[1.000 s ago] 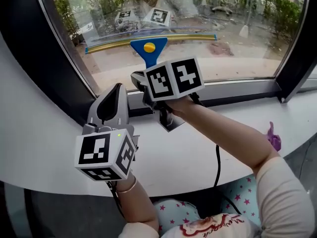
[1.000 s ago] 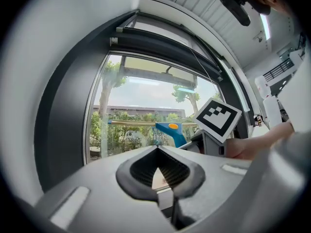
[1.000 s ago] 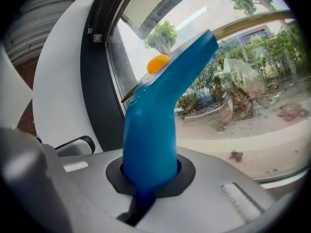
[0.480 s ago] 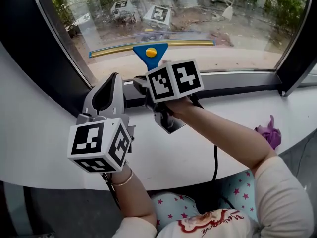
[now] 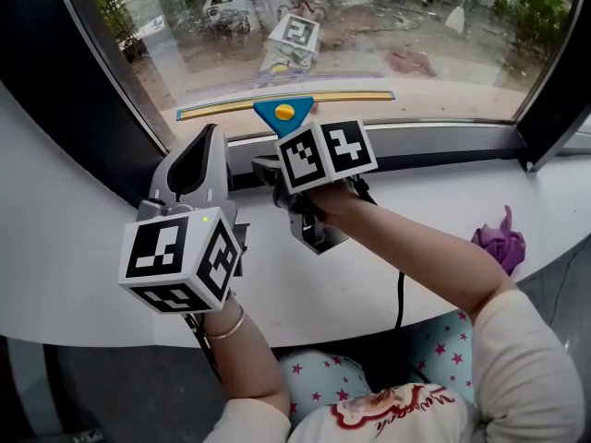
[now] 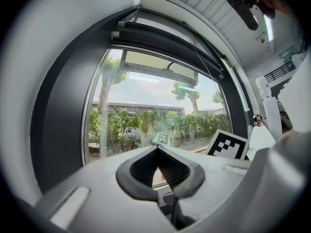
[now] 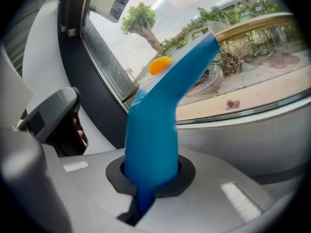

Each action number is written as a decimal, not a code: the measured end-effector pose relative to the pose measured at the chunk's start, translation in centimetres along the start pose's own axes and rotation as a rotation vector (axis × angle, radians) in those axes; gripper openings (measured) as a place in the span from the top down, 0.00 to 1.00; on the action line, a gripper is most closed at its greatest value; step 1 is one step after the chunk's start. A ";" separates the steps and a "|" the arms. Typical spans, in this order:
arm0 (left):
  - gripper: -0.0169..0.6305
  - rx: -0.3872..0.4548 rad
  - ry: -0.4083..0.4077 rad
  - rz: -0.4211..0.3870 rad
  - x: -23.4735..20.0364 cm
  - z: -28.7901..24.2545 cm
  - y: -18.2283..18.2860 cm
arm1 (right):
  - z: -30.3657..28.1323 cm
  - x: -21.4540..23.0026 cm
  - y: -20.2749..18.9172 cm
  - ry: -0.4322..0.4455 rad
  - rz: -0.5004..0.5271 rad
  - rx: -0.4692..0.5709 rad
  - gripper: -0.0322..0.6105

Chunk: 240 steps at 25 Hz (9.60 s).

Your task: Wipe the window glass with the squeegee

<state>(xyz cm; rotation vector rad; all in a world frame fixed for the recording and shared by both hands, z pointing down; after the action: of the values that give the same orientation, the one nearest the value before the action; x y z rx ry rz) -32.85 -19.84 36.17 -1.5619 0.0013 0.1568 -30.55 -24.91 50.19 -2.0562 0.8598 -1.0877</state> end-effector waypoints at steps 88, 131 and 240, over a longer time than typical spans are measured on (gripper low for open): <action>0.97 0.093 0.130 -0.136 -3.4 4.8 5.6 | 4.5 -11.9 25.2 -0.132 0.556 0.270 0.91; 0.97 0.031 0.187 -0.049 -6.0 2.3 -2.7 | -4.8 -2.2 1.0 0.002 0.172 0.015 0.91; 0.97 -0.042 -0.240 -0.014 55.6 39.1 43.0 | 85.7 -39.2 4.3 -0.171 0.360 0.290 0.91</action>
<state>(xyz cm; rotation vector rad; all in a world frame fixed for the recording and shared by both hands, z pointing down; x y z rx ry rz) 13.97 24.62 -11.78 -1.5763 -0.2023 0.3335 25.13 23.71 -8.51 -1.6484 0.8856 -0.7766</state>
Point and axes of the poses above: the fingertips, and each gripper's own axes: z backward along the fingers, x to its right, y out of its top, the point moved 1 cm from there along z, backward along the fingers, and after that the axes turned 9 degrees about z, right-handed, at the moved point
